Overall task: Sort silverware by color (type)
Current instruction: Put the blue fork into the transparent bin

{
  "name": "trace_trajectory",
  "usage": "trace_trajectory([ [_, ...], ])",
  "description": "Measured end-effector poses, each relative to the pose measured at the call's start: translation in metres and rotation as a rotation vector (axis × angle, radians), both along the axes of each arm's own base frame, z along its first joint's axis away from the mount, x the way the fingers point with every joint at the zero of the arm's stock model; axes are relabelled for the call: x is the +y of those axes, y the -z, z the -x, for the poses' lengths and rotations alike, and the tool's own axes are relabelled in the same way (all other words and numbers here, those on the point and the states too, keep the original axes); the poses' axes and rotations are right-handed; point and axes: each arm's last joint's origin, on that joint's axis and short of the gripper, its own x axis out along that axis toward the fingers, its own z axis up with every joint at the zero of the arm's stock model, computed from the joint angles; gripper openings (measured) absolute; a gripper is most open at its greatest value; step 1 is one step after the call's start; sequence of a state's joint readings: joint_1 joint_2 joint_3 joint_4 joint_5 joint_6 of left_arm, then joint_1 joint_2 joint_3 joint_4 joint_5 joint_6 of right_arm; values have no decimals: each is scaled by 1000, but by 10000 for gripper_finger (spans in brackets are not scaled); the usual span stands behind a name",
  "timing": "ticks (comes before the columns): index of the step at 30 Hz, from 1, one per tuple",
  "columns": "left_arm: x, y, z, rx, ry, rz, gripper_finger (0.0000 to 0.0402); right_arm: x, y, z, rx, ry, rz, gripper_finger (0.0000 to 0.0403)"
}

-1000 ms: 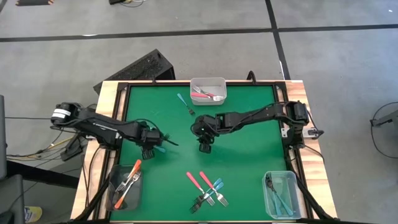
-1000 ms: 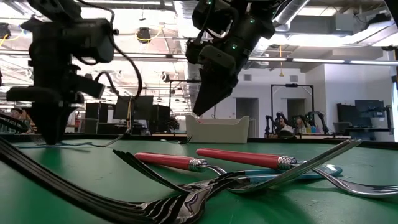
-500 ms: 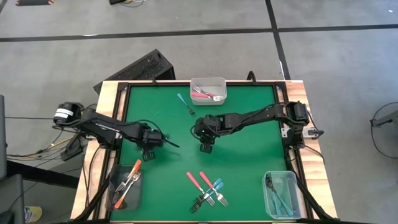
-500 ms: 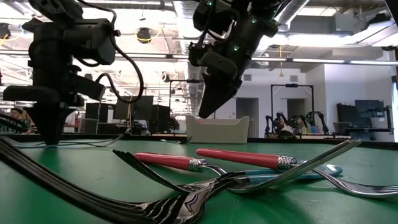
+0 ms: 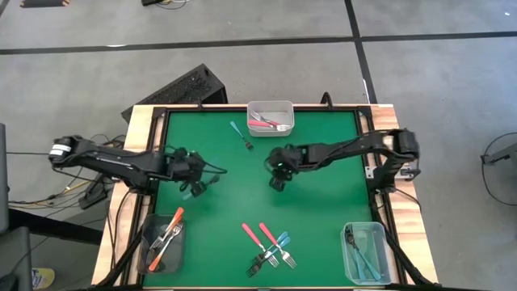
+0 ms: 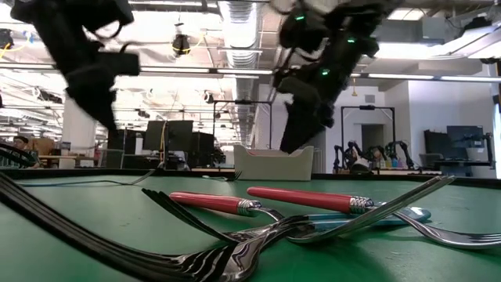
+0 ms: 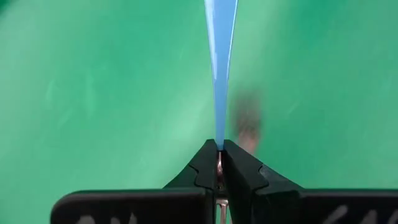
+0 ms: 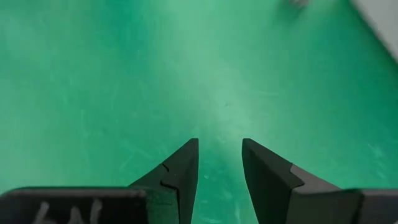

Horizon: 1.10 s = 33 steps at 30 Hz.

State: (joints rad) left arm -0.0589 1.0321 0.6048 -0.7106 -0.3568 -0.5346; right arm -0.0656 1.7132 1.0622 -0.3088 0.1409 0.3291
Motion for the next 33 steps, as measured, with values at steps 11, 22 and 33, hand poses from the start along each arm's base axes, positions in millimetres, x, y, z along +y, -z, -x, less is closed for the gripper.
trace_trajectory([
  [11,-2,-7,-37,-502,230,-185,0,2,-5,26,-805,32,-100,148],
  [22,-11,0,-75,-756,580,-90,0,40,-4,-12,-840,-215,-34,148],
  [33,-9,8,-85,-796,645,-36,0,50,-19,-23,-880,-266,36,140],
])
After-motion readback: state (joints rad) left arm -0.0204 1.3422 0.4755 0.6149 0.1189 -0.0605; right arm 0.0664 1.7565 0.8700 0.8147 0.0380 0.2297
